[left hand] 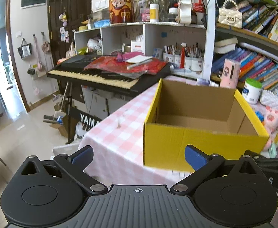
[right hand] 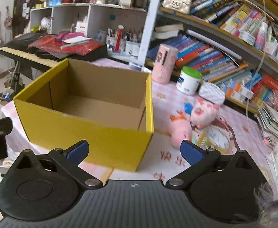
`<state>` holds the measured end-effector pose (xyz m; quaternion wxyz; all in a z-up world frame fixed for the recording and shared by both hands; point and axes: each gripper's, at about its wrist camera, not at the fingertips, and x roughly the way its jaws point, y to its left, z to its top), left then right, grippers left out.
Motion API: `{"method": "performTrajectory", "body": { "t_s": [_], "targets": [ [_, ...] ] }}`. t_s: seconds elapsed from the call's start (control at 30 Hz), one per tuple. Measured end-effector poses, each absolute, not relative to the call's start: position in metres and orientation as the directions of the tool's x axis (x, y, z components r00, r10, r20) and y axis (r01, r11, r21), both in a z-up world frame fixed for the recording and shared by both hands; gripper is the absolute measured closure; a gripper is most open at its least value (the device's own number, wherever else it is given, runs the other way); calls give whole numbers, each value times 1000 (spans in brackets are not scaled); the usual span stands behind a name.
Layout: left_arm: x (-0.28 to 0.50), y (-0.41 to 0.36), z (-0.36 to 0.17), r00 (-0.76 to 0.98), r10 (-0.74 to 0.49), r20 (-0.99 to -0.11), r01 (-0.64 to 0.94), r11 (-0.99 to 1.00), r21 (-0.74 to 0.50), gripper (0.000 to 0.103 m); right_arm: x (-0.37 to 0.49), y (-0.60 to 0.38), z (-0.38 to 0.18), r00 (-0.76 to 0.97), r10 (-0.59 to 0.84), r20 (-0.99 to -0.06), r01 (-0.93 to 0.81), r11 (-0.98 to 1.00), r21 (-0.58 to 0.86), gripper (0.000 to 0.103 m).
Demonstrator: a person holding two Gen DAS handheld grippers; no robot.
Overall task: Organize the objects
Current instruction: 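Withdraw both grippers from the yellow box back toward the toys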
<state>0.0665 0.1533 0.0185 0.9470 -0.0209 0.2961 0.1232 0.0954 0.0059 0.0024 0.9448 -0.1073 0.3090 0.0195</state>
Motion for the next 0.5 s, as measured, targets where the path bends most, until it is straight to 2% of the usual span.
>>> {"method": "performTrajectory", "body": {
  "t_s": [0.5],
  "targets": [
    [19,155,3,759,184,-625,-181,981,68,0,38,4,-12,774,-108,-624,-10,983,-182,0]
  ]
}}
